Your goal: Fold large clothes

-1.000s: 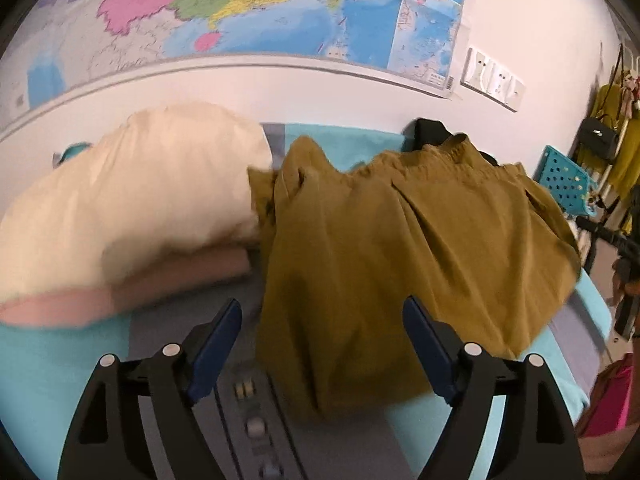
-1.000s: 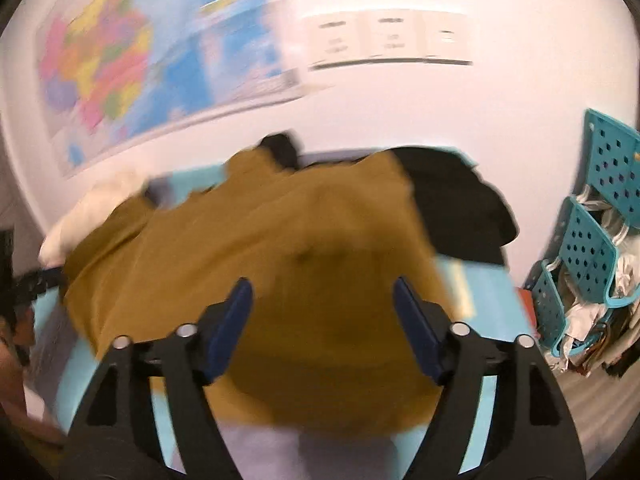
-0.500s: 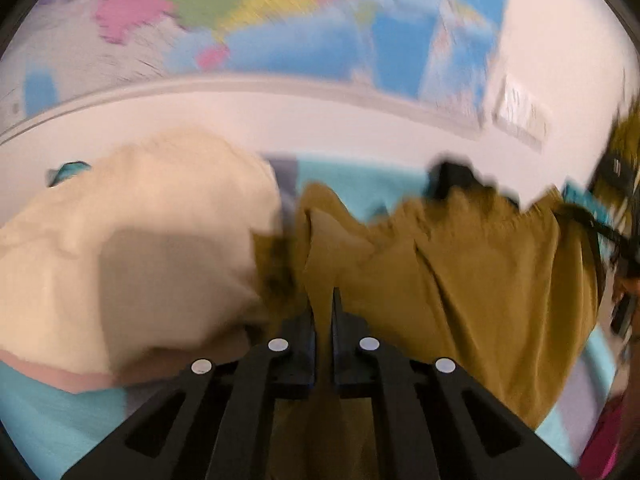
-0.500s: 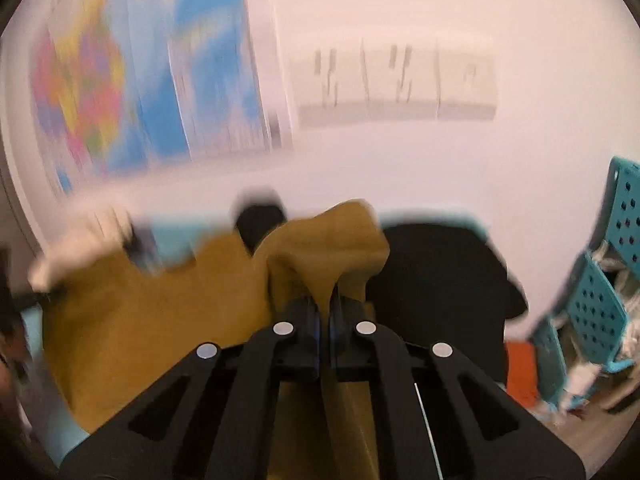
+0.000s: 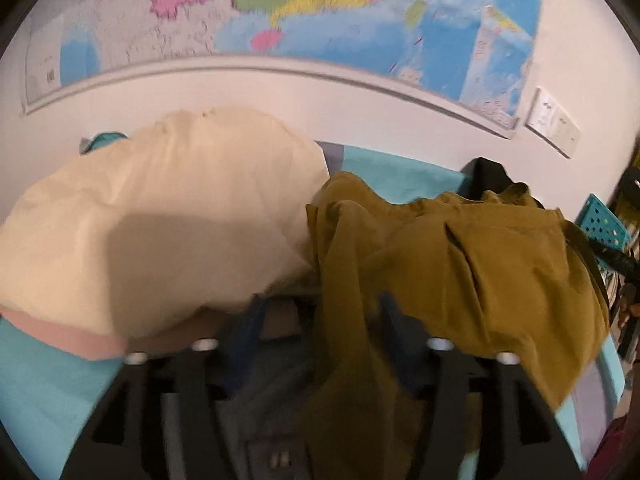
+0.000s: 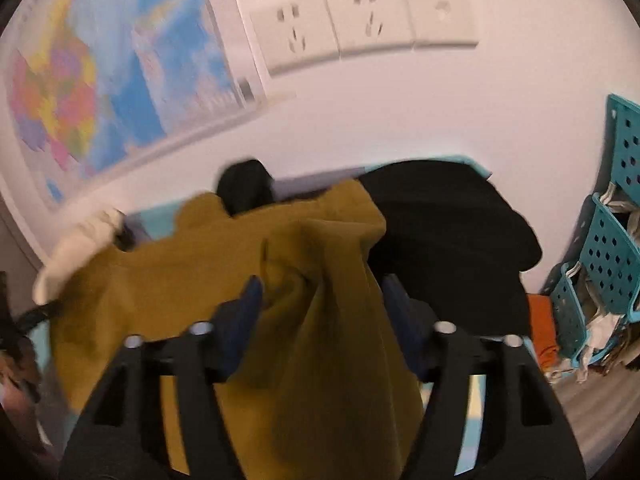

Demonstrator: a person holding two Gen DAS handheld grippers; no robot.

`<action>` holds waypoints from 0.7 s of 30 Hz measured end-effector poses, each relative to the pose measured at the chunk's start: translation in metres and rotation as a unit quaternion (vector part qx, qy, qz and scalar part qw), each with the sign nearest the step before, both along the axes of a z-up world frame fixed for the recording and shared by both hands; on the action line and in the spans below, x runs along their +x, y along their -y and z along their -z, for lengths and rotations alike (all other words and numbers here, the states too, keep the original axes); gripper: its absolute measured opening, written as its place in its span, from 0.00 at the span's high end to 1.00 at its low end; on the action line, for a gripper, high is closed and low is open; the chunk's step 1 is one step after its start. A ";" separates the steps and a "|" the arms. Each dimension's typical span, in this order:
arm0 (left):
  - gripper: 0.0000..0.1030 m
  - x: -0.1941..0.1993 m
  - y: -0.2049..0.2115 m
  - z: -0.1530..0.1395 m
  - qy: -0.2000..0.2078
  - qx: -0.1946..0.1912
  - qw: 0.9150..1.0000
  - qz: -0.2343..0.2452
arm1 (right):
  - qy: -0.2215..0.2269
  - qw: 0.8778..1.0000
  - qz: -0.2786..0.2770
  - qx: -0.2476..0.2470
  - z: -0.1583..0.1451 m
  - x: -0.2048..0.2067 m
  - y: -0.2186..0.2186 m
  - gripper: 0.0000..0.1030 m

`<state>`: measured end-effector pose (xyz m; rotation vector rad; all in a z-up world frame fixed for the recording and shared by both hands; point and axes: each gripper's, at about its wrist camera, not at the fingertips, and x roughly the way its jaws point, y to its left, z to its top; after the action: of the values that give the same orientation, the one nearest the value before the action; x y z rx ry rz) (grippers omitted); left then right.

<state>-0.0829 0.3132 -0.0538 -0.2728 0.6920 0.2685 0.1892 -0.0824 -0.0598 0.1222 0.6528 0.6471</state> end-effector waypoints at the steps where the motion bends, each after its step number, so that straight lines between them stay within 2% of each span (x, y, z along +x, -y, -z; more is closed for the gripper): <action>1: 0.34 -0.008 0.002 -0.001 0.006 -0.002 1.000 0.007 | -0.005 1.000 -0.006 0.011 -0.002 -0.009 0.009 0.31; 3: 0.23 -0.024 0.003 0.000 0.006 -0.014 1.000 0.018 | -0.029 0.999 -0.017 0.035 0.005 -0.030 0.032 0.26; 4: 0.23 -0.036 0.004 0.004 0.003 -0.027 0.999 0.025 | -0.044 0.998 -0.021 0.044 0.009 -0.037 0.039 0.21; 6: 0.22 -0.053 0.005 0.013 -0.002 -0.056 0.998 0.029 | -0.087 0.994 -0.020 0.070 0.026 -0.052 0.057 0.19; 10: 0.22 -0.066 0.012 0.034 -0.028 -0.118 0.992 0.036 | -0.144 0.983 -0.018 0.108 0.059 -0.079 0.077 0.17; 12: 0.22 -0.066 0.021 0.038 -0.025 -0.145 0.988 0.051 | -0.150 0.983 -0.018 0.108 0.064 -0.089 0.075 0.17; 15: 0.22 -0.065 0.032 0.041 -0.028 -0.156 0.985 0.069 | -0.164 0.979 -0.025 0.116 0.067 -0.098 0.070 0.17; 18: 0.22 -0.061 0.040 0.045 -0.036 -0.184 0.979 0.083 | -0.171 0.977 -0.021 0.125 0.069 -0.104 0.070 0.17; 21: 0.21 -0.057 0.048 0.046 -0.029 -0.211 0.971 0.109 | -0.196 0.967 -0.055 0.156 0.076 -0.109 0.061 0.17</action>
<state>-0.1401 0.2654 -0.1001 -0.5924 0.8279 -0.0863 0.0804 -0.1436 -0.1356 0.5190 0.9396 0.8401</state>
